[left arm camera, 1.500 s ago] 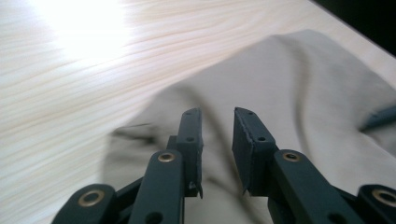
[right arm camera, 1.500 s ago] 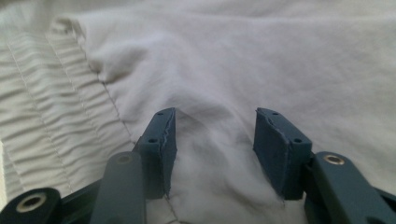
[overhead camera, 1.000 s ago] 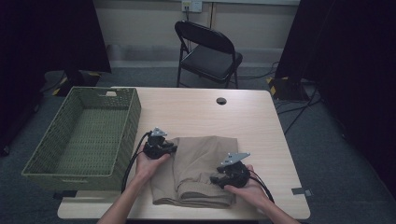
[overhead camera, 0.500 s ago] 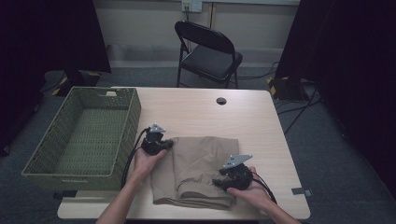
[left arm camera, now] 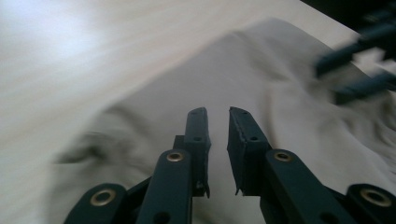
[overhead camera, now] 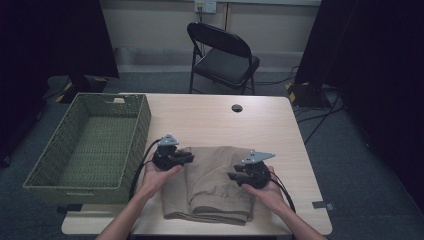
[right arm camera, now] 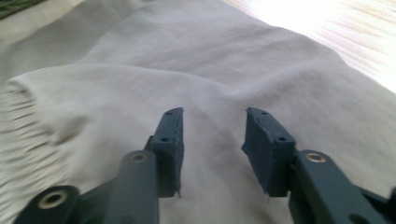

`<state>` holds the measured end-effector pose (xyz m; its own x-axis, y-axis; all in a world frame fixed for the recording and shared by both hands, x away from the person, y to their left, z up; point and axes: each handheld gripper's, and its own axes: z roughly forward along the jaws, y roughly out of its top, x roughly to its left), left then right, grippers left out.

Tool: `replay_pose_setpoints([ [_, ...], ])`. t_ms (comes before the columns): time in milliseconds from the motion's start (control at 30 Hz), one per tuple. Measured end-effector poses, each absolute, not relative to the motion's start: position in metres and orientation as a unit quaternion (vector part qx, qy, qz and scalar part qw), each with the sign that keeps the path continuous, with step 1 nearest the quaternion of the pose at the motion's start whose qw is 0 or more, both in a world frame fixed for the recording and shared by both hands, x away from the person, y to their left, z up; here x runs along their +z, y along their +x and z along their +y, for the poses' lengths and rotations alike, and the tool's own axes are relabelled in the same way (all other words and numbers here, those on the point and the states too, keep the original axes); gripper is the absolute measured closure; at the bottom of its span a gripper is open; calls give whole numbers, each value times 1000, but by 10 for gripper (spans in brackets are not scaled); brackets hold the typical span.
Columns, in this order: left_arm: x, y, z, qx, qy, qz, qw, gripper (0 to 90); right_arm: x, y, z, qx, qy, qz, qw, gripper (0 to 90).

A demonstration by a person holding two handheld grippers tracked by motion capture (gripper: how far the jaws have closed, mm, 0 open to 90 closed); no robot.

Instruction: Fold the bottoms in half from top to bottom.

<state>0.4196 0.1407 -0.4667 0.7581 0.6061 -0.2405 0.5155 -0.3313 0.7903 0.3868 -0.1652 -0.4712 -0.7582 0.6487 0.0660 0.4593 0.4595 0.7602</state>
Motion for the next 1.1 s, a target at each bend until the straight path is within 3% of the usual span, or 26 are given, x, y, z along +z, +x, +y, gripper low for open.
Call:
replay_pose_setpoints([
  [67, -475, 413, 131, 22, 825, 324, 463, 786, -475, 394, -162, 397, 331, 847, 124, 624],
  [200, -497, 403, 112, 20, 855, 309, 416, 775, -489, 403, -161, 365, 333, 860, 128, 665],
  [333, -499, 402, 111, 27, 853, 311, 418, 763, -493, 404, -172, 361, 336, 860, 127, 666],
  [600, -497, 385, 114, 19, 857, 316, 407, 749, -494, 400, -175, 365, 331, 862, 118, 629],
  [733, -495, 377, 115, 8, 861, 311, 402, 680, -493, 396, -171, 364, 316, 869, 111, 618],
  [1000, -492, 387, 110, 15, 846, 310, 434, 640, -480, 394, -165, 385, 315, 861, 110, 561],
  [1100, -495, 385, 106, 25, 854, 307, 419, 629, -470, 402, -164, 406, 322, 847, 116, 543],
])
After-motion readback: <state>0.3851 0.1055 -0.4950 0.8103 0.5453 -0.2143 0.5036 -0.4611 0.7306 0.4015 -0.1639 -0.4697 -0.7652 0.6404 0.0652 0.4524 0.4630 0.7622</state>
